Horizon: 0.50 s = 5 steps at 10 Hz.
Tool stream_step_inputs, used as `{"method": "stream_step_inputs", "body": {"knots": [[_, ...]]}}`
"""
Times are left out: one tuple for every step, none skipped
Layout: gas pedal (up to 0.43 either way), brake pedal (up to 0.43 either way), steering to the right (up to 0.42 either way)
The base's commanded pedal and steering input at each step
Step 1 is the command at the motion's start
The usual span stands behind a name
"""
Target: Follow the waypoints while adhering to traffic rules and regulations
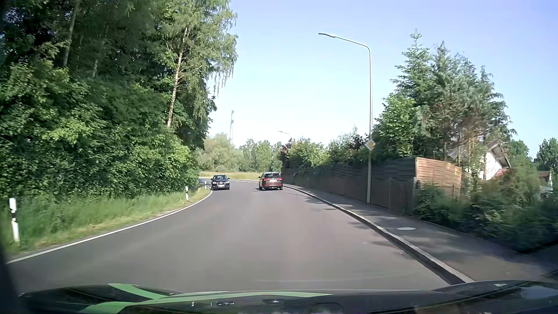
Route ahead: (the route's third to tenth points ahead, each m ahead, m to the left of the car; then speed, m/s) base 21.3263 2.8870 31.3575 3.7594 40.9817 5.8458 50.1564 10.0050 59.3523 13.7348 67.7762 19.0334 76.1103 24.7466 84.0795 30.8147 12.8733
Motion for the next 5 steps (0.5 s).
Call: {"method": "stream_step_inputs", "body": {"knots": [[0.0,0.0,-0.01],[0.0,0.0,-0.01],[0.0,0.0,-0.011],[0.0,0.0,-0.012],[0.0,0.0,-0.015]]}}
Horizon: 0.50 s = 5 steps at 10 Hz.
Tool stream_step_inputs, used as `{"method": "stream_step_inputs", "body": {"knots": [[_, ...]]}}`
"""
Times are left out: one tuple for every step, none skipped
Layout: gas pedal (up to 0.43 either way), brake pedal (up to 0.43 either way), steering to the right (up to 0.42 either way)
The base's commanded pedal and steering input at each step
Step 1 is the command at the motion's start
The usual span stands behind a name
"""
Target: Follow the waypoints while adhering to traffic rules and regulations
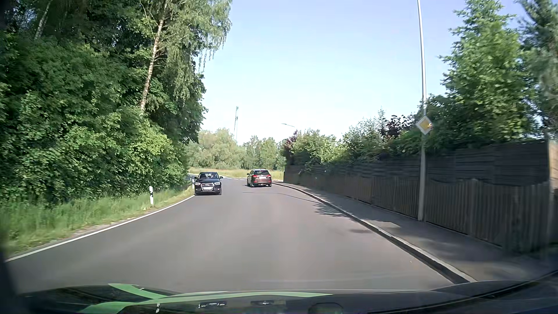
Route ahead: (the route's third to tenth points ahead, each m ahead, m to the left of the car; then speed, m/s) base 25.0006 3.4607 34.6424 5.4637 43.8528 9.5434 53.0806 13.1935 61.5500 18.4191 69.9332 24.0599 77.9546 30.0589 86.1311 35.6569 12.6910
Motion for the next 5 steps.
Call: {"method": "stream_step_inputs", "body": {"knots": [[0.0,0.0,-0.019],[0.0,0.0,-0.022],[0.0,0.0,-0.024],[0.0,0.0,-0.025],[0.0,0.0,-0.025]]}}
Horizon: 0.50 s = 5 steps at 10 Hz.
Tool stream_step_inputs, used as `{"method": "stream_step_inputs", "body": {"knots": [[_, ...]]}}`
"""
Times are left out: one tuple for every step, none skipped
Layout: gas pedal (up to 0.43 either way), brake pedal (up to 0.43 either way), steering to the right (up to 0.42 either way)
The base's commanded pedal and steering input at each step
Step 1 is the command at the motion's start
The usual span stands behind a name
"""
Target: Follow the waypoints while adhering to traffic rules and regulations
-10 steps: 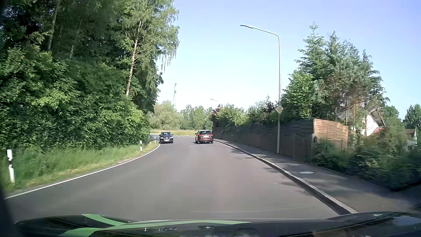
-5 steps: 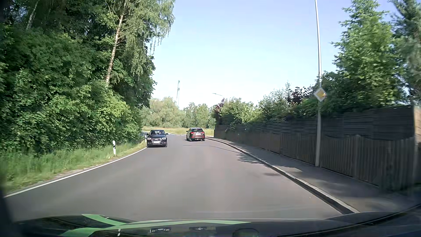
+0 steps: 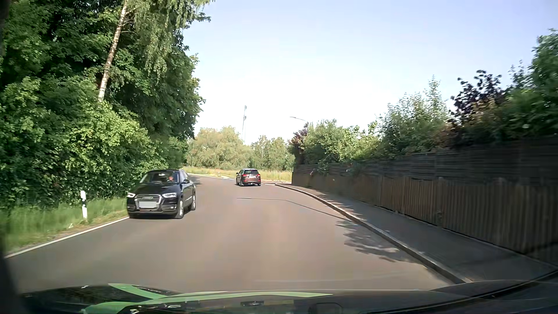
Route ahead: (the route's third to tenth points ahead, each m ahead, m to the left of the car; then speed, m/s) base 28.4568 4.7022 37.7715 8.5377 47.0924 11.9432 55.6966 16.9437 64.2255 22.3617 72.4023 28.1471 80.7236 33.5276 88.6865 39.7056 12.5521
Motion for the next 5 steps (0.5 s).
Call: {"method": "stream_step_inputs", "body": {"knots": [[0.0,0.0,-0.026],[0.0,0.0,-0.028],[0.0,0.0,-0.029],[0.0,0.0,-0.03],[0.008,0.0,-0.03]]}}
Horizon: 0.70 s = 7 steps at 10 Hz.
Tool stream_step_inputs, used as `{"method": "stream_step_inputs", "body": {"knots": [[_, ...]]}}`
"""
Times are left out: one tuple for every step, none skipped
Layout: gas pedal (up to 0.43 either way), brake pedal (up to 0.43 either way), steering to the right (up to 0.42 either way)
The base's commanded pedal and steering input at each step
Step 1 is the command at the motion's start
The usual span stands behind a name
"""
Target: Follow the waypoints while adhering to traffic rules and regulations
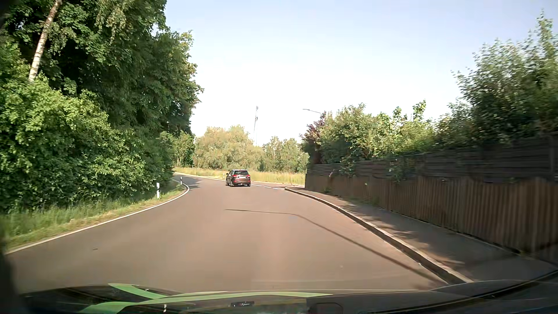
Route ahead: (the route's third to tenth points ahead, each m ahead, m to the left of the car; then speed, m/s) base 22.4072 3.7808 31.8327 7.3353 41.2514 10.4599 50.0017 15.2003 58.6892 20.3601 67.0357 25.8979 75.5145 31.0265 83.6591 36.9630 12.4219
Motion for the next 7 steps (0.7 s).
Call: {"method": "stream_step_inputs", "body": {"knots": [[0.02,0.0,-0.03],[0.02,0.0,-0.03],[0.039,0.0,-0.031],[0.039,0.0,-0.032],[0.039,0.0,-0.034],[0.047,0.0,-0.037],[0.047,0.0,-0.039]]}}
